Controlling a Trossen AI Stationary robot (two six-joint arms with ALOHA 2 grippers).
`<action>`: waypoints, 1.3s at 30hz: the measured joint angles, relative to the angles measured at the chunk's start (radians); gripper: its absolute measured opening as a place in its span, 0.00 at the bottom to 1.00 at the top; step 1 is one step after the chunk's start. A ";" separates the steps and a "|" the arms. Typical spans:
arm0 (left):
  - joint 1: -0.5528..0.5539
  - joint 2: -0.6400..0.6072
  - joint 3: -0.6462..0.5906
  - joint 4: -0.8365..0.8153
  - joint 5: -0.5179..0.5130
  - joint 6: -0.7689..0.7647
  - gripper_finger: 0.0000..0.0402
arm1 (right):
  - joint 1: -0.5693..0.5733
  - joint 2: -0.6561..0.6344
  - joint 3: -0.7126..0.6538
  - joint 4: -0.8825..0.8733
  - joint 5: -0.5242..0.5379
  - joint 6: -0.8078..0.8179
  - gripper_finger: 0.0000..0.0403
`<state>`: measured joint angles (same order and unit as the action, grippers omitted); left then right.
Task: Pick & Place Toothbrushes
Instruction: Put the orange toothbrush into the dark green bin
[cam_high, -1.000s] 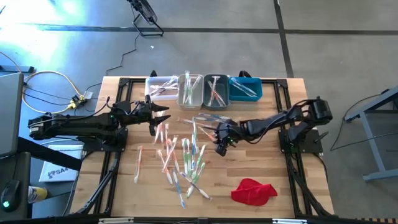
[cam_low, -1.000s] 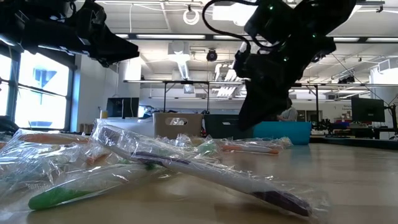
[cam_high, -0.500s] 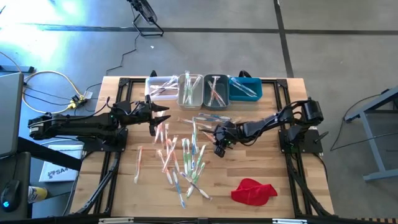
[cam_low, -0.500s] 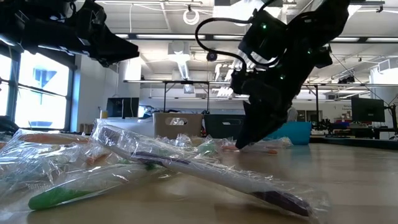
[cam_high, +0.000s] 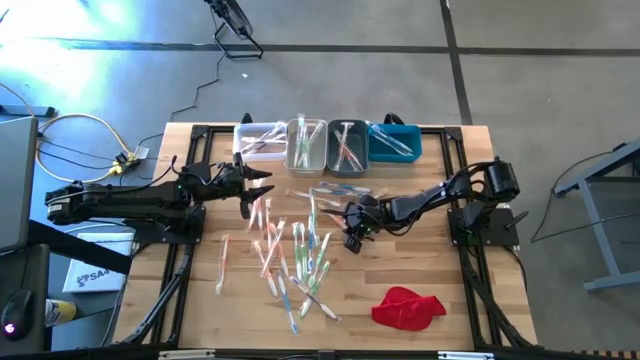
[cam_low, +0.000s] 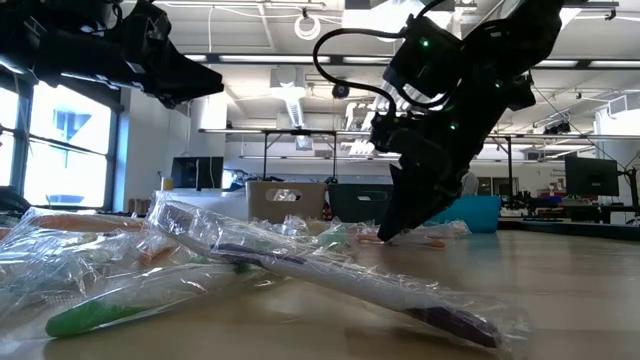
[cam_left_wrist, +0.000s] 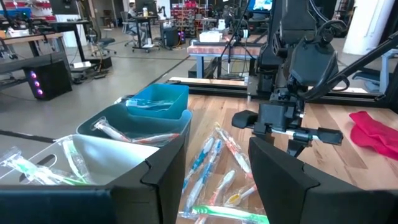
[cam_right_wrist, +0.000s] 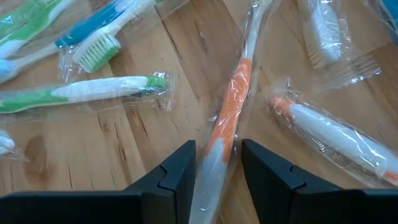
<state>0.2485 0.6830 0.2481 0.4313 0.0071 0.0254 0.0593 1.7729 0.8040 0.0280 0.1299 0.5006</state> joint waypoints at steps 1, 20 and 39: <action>0.000 0.000 0.000 0.000 0.000 0.000 0.43 | 0.000 0.000 0.000 0.000 0.000 0.000 0.31; 0.000 0.000 0.000 0.000 0.000 0.000 0.43 | -0.001 0.001 -0.002 -0.004 0.006 0.000 0.07; 0.000 0.000 0.000 -0.008 0.000 0.000 0.43 | 0.000 -0.078 -0.004 -0.038 -0.026 -0.008 0.04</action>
<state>0.2485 0.6827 0.2481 0.4234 0.0071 0.0250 0.0595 1.6946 0.8001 -0.0095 0.1042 0.4926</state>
